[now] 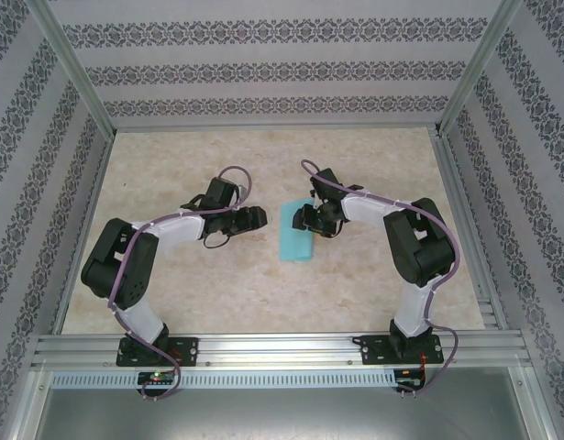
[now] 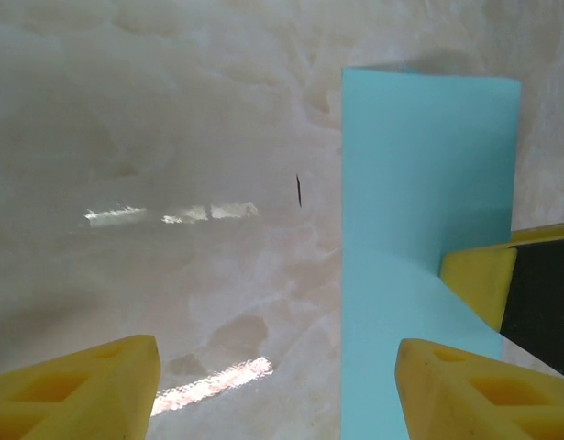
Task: Fold a paper plane with a square sheet of paper (pick it up from the middle)
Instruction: Fold the square sheet of paper in half at the center of the table.
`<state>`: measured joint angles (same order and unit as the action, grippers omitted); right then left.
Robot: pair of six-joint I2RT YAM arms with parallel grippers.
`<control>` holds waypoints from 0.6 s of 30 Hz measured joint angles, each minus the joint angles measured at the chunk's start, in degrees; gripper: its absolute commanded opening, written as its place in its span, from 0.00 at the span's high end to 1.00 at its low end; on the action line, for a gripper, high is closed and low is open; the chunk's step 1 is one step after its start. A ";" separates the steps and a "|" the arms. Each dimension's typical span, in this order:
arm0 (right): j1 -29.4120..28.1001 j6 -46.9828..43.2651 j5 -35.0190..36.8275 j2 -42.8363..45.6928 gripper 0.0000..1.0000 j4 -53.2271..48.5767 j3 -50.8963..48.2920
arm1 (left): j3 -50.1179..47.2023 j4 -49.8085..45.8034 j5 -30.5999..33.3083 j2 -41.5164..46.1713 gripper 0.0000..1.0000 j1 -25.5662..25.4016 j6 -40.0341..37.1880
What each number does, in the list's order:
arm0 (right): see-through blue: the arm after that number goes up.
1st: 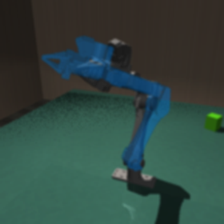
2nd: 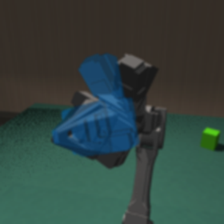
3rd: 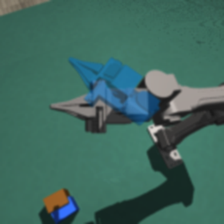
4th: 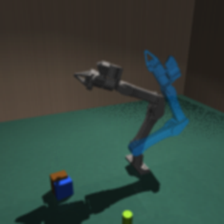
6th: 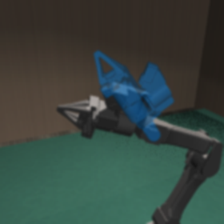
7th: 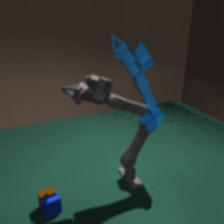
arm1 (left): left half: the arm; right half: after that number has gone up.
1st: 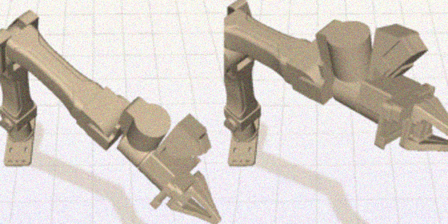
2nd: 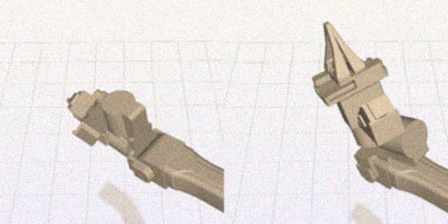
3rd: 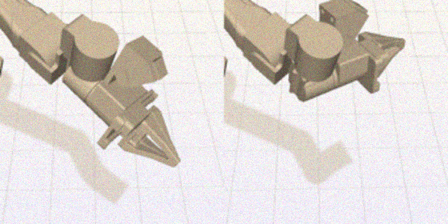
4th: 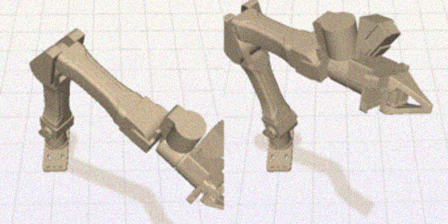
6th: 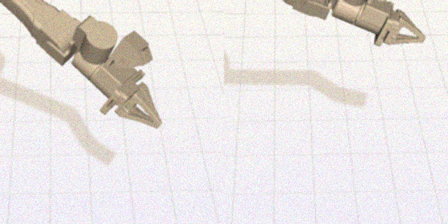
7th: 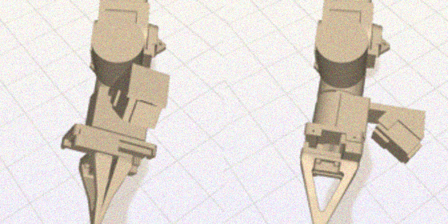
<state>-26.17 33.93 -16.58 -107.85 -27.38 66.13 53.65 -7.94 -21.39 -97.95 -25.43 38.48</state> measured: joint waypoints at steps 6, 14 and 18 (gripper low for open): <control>-0.20 -1.09 3.45 0.02 0.43 -2.54 0.90 | 0.52 0.96 -0.46 -0.11 0.32 -0.33 0.98; -0.17 -1.68 5.20 0.00 0.57 -3.58 0.87 | 1.16 2.80 -0.59 -0.11 0.33 -1.22 2.19; -0.04 -1.57 5.64 -0.02 0.59 -3.56 0.66 | 1.40 3.69 -0.63 -1.05 0.34 -1.73 2.95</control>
<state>-26.22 32.36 -10.94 -107.87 -30.94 66.78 55.05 -4.25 -22.02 -99.00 -27.16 41.43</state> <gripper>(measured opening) 0.412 0.661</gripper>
